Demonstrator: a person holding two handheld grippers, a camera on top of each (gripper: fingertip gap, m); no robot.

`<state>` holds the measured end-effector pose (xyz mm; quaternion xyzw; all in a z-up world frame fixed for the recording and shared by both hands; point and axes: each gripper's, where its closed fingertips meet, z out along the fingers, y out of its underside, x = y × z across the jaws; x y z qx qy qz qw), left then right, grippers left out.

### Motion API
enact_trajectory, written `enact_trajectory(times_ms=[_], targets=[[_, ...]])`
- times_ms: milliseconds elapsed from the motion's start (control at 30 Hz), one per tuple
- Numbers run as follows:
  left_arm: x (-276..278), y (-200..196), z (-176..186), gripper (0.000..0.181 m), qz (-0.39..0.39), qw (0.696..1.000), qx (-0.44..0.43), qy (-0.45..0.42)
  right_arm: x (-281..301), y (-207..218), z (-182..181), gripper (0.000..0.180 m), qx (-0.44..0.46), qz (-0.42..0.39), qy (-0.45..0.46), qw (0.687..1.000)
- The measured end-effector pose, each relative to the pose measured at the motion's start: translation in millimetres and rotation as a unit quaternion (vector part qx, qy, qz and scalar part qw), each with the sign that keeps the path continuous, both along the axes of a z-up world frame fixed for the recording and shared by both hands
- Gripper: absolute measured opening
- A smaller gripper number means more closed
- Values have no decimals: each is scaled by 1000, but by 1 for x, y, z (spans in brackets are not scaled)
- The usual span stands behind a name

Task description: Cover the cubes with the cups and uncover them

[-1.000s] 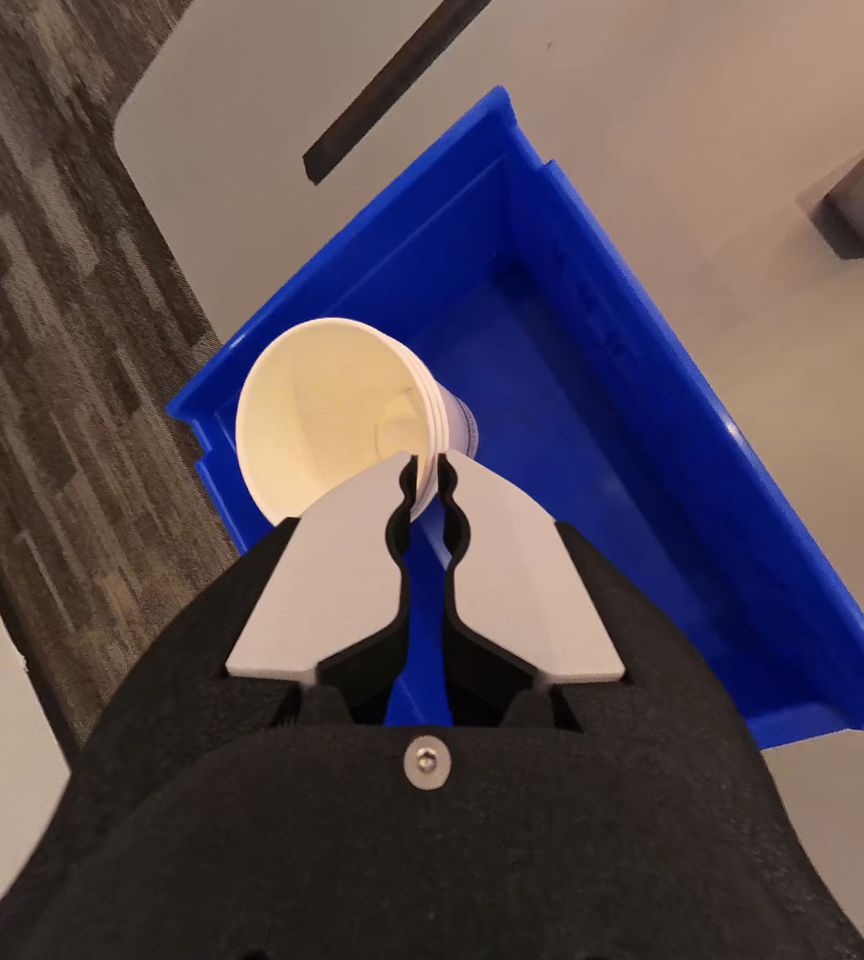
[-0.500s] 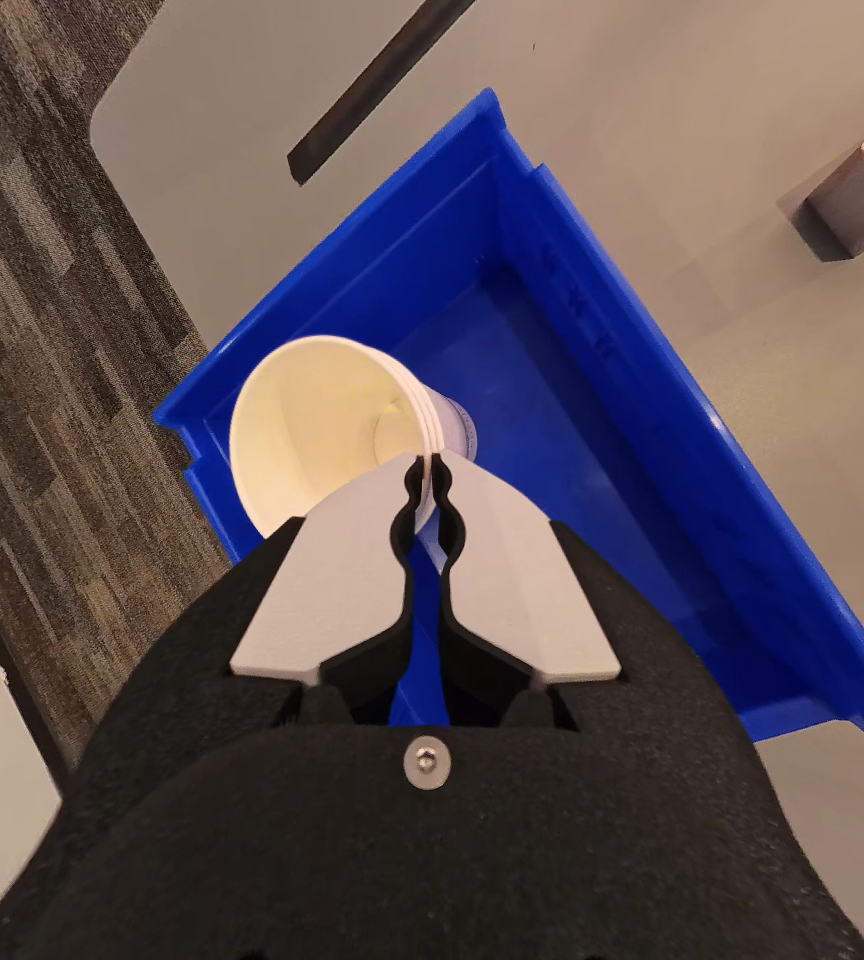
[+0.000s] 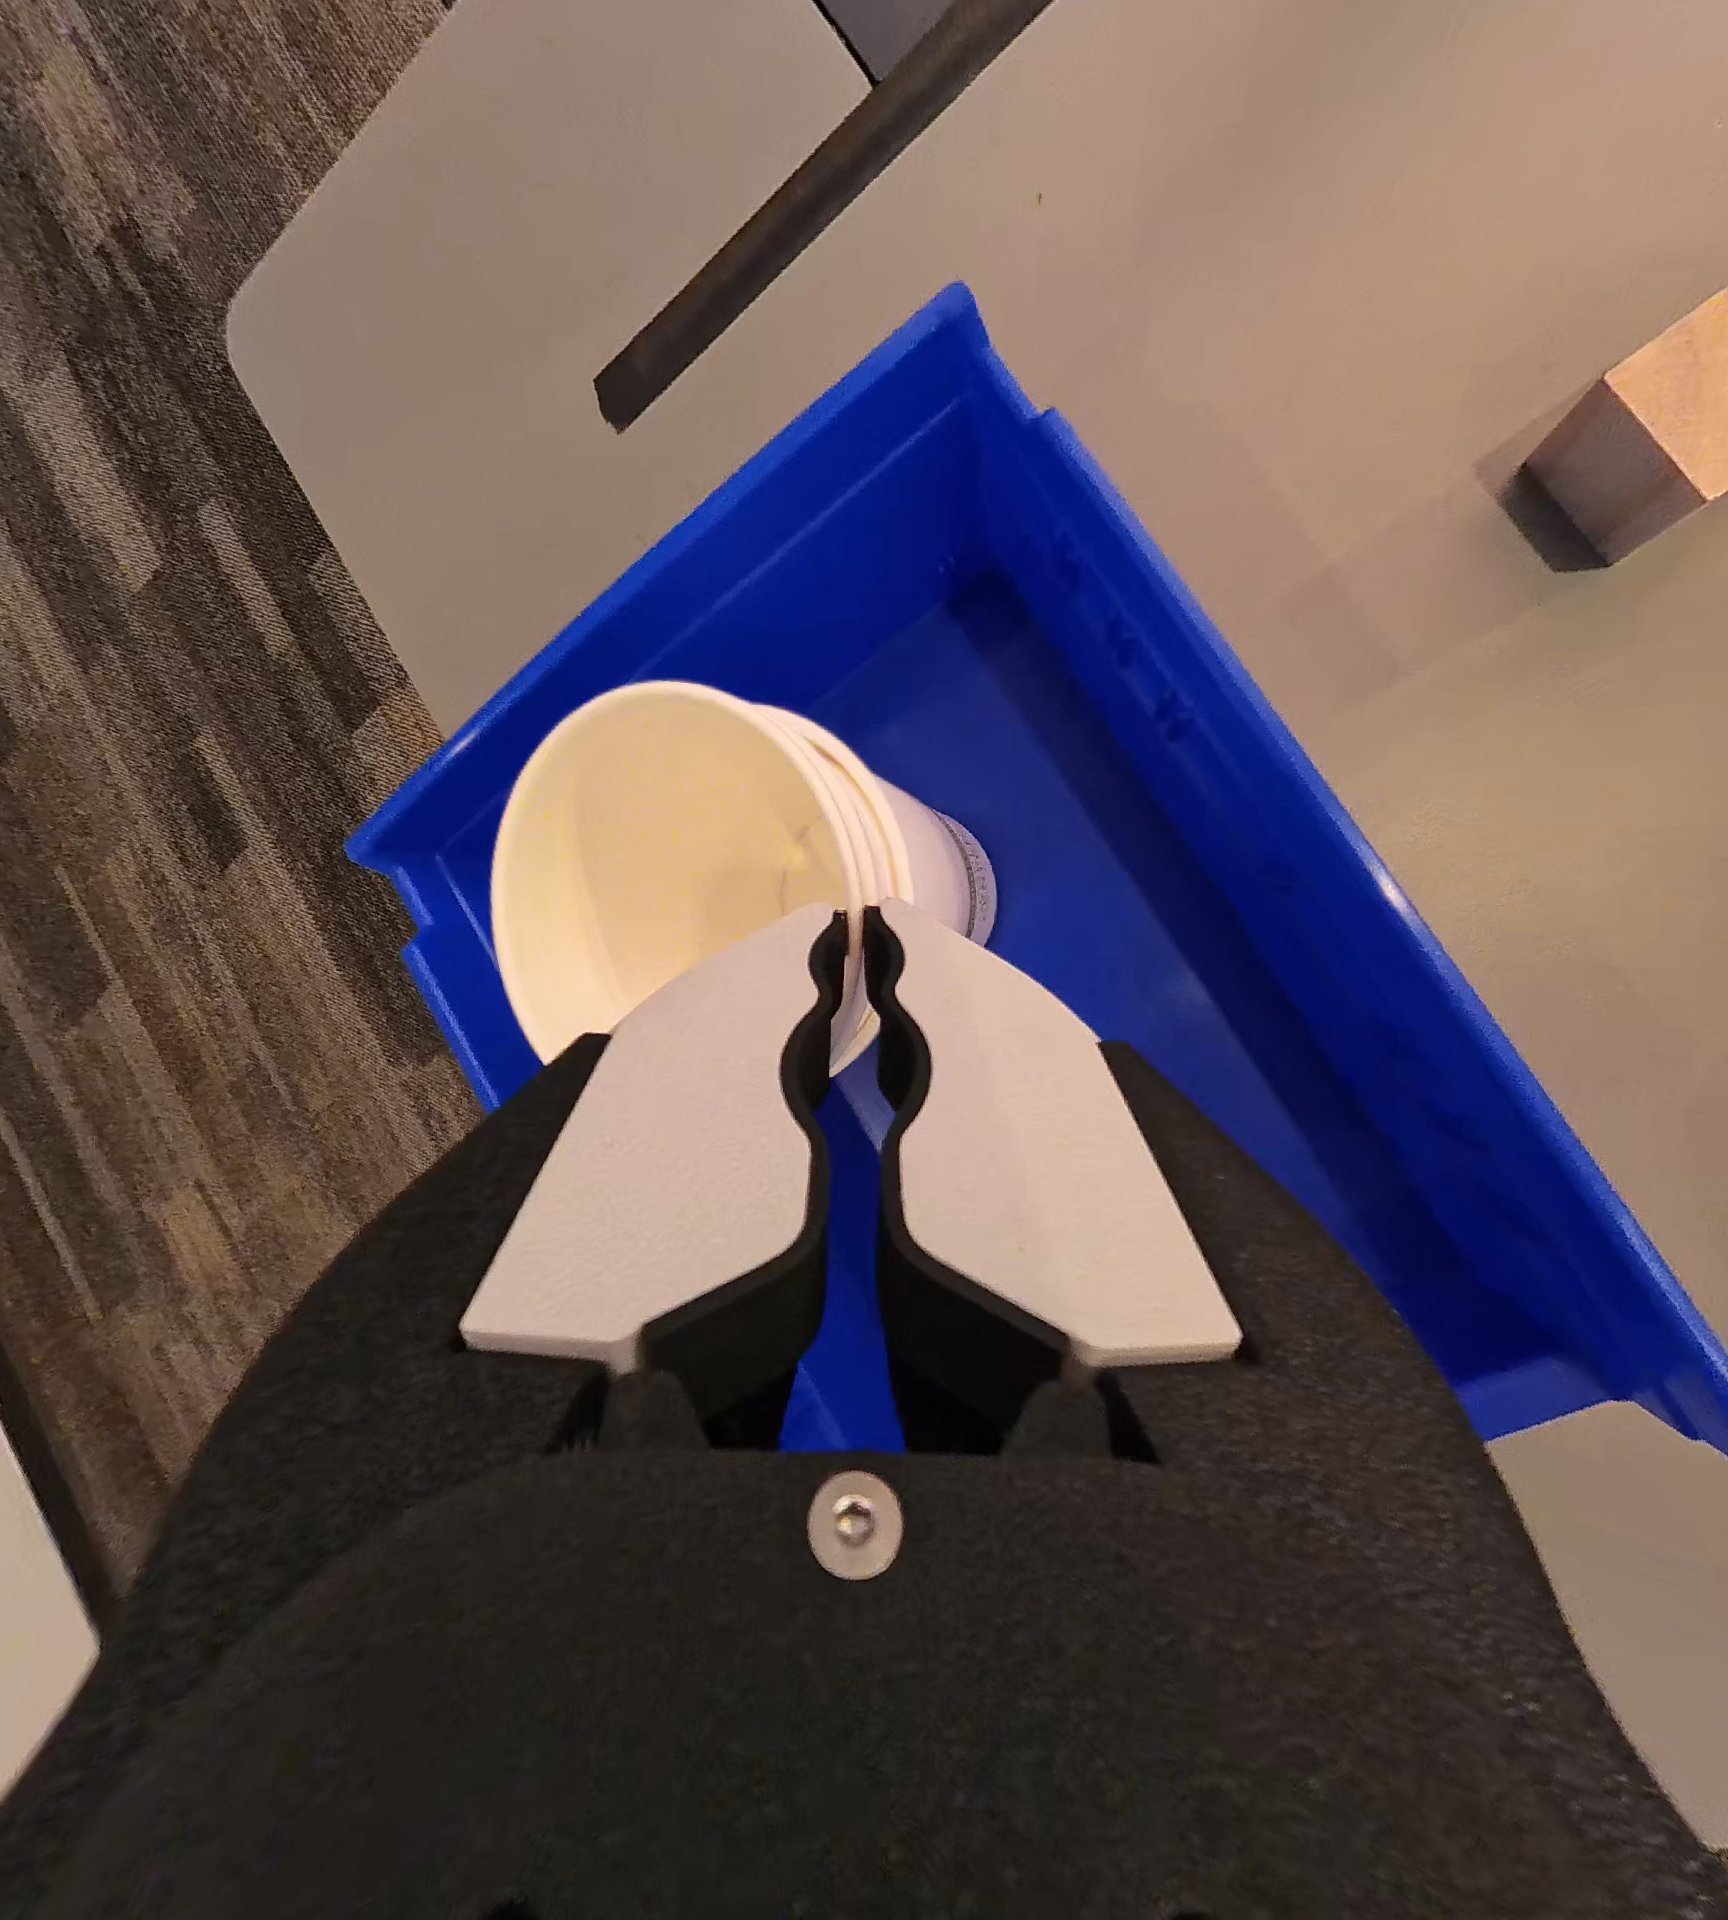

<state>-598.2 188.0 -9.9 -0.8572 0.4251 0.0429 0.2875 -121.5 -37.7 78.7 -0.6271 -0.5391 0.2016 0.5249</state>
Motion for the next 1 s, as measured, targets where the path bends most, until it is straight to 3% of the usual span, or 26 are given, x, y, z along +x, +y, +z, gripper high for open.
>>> enact_trajectory(times_ms=[33, 400, 1000], targets=[[0, 0, 1, 3, -1, 1000, 2, 2, 0, 0, 0, 47, -1, 0, -1, 1000], [6, -9, -11, 3, -17, 999, -18, 42, 3, 0, -4, 47, -5, -3, -4, 1000], [11, -11, -17, 3, 6, 999, -50, -8, 5, 4, -16, 46, -24, -11, -26, 999]])
